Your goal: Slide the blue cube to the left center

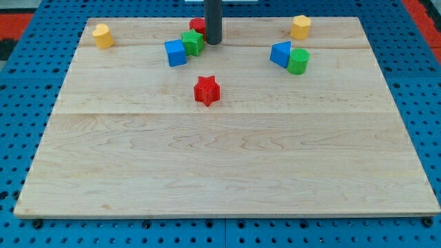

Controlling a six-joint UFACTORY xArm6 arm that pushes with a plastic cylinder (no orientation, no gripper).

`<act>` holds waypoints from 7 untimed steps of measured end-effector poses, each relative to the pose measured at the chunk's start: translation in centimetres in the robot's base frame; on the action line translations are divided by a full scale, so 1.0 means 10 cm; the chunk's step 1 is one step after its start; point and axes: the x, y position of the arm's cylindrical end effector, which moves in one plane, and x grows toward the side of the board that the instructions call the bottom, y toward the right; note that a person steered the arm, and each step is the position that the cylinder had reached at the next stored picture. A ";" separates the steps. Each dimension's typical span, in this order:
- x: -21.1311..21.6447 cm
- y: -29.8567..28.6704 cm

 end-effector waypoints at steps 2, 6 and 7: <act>0.20 -0.49; 0.55 -1.03; 0.54 -1.51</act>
